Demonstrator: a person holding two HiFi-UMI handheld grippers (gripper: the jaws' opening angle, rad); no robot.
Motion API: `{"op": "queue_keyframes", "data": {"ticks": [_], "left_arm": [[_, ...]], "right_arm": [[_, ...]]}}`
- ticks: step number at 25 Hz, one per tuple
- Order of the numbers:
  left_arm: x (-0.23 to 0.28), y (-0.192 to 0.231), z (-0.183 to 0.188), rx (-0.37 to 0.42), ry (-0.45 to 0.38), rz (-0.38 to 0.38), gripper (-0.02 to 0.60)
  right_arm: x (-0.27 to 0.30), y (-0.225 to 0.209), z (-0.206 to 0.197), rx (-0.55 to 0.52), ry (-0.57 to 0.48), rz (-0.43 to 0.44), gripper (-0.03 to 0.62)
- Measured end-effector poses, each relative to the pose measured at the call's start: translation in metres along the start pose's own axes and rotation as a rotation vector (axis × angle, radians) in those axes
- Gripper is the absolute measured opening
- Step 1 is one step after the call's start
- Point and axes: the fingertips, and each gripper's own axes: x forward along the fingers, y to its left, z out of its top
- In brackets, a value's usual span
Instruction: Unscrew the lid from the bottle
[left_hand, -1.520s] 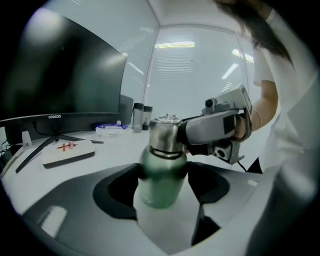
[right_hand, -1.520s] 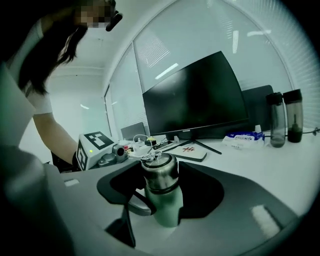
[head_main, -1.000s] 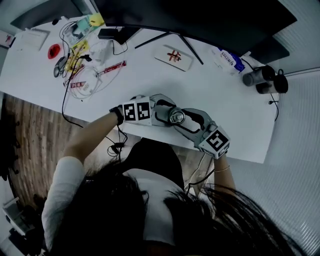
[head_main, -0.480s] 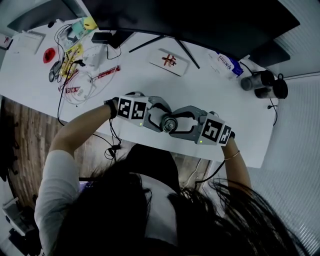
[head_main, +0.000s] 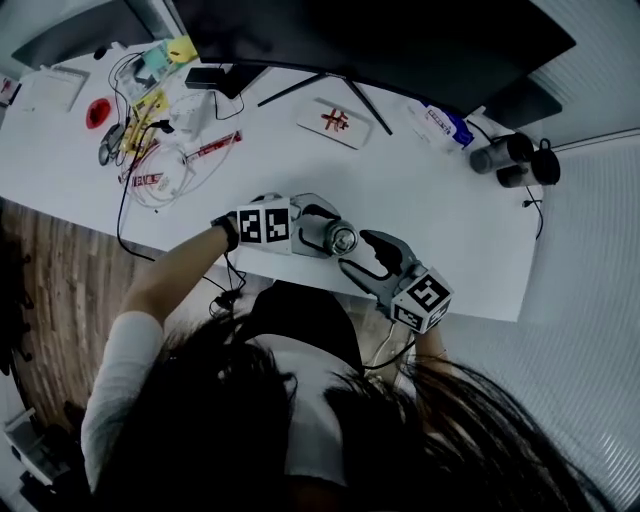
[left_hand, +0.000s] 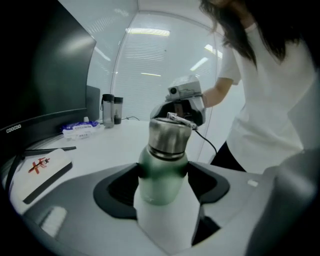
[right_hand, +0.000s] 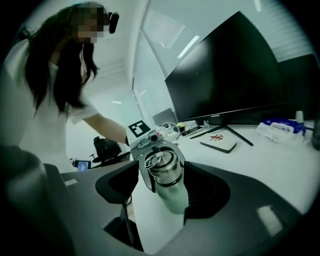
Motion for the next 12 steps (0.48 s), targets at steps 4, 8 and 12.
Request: {"op": "queue_keyframes", "data": {"ticks": [4, 8, 12], "left_arm": [[0.0004, 0.0010, 0.0004, -0.061, -0.037, 0.117, 0.360], [0.0001, 0.0009, 0.0007, -0.106, -0.061, 0.211, 0.360], [0.0000, 0.0002, 0.0012, -0.141, -0.082, 0.277, 0.360]], "right_arm": [[0.0038, 0.0011, -0.0033, 0.077, -0.080, -0.185, 0.267], [0.0058, -0.0055, -0.0034, 0.127, -0.161, -0.340, 0.267], [0.0068, -0.0070, -0.0016, 0.117, -0.209, -0.428, 0.264]]}}
